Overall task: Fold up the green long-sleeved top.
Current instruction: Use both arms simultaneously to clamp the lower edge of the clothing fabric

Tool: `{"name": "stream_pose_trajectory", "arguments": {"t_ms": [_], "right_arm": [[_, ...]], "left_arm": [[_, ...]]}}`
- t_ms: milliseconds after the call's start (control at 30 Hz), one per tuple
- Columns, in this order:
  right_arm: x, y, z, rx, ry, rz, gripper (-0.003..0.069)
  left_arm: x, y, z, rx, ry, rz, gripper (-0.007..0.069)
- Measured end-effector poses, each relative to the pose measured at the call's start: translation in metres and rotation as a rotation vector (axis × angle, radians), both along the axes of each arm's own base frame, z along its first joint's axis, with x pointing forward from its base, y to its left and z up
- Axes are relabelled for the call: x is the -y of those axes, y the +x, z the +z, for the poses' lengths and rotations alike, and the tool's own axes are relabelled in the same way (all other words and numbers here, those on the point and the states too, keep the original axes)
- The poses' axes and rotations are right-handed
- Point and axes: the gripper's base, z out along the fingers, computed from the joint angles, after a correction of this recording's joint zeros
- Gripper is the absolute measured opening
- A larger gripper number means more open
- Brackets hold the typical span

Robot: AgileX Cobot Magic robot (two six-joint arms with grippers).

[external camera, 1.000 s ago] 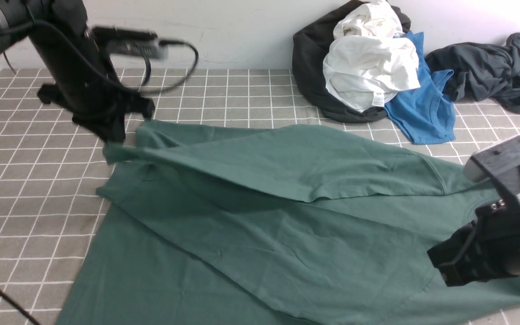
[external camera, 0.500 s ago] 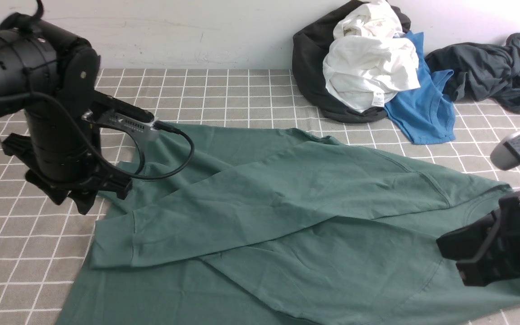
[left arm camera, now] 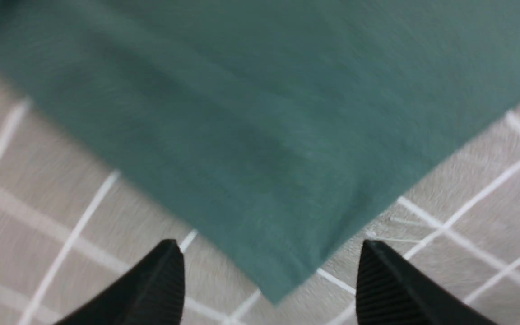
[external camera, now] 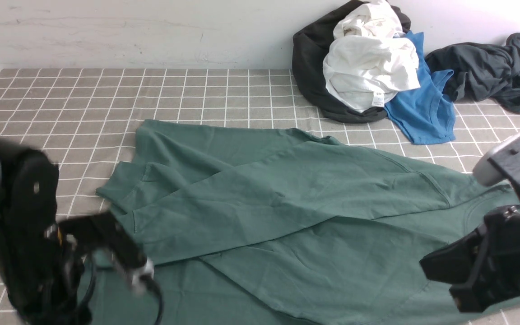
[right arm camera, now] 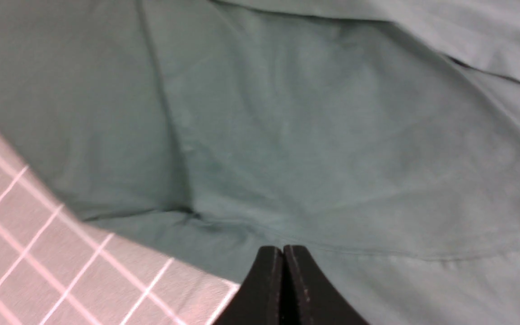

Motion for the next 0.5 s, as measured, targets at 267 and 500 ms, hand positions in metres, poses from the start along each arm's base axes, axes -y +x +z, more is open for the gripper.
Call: {"name": "stream_pose_trajectory", "arguments": {"t_ms": [267,500], "right_arm": [[-0.016,-0.01,0.0,0.009,-0.007,0.122,-0.001],[-0.016,-0.01,0.0,0.017,-0.013,0.135,-0.001]], "left_arm": [[-0.008,-0.021,-0.037,0.041,0.006,-0.556,0.0468],[-0.009,-0.025,-0.039,0.017,-0.001,-0.71,0.0465]]}}
